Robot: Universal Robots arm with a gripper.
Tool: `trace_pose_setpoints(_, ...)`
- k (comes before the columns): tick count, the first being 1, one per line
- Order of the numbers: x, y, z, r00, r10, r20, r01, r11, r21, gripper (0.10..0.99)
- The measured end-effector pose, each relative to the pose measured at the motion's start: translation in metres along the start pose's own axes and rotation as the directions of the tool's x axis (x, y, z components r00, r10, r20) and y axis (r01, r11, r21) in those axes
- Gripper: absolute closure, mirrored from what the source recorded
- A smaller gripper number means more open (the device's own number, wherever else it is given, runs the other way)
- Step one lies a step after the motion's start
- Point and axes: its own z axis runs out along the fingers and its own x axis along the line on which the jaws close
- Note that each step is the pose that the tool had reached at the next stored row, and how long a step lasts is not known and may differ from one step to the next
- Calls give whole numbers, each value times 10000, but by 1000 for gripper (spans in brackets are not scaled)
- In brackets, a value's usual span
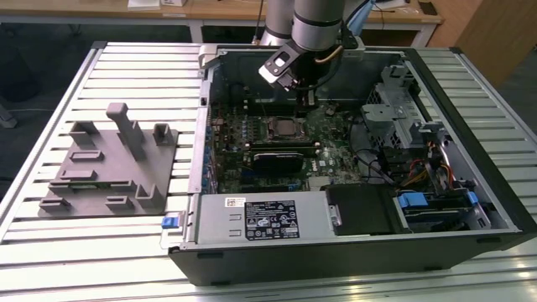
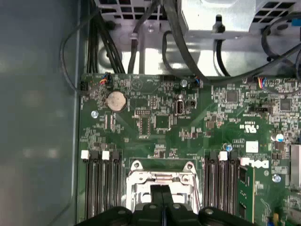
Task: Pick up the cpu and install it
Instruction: 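Close the cpu cover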
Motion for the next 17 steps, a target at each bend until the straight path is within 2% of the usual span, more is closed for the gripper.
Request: trace_pose_setpoints(17,0,-5,-1,10000,-15,-2,15,10000,-1,980)
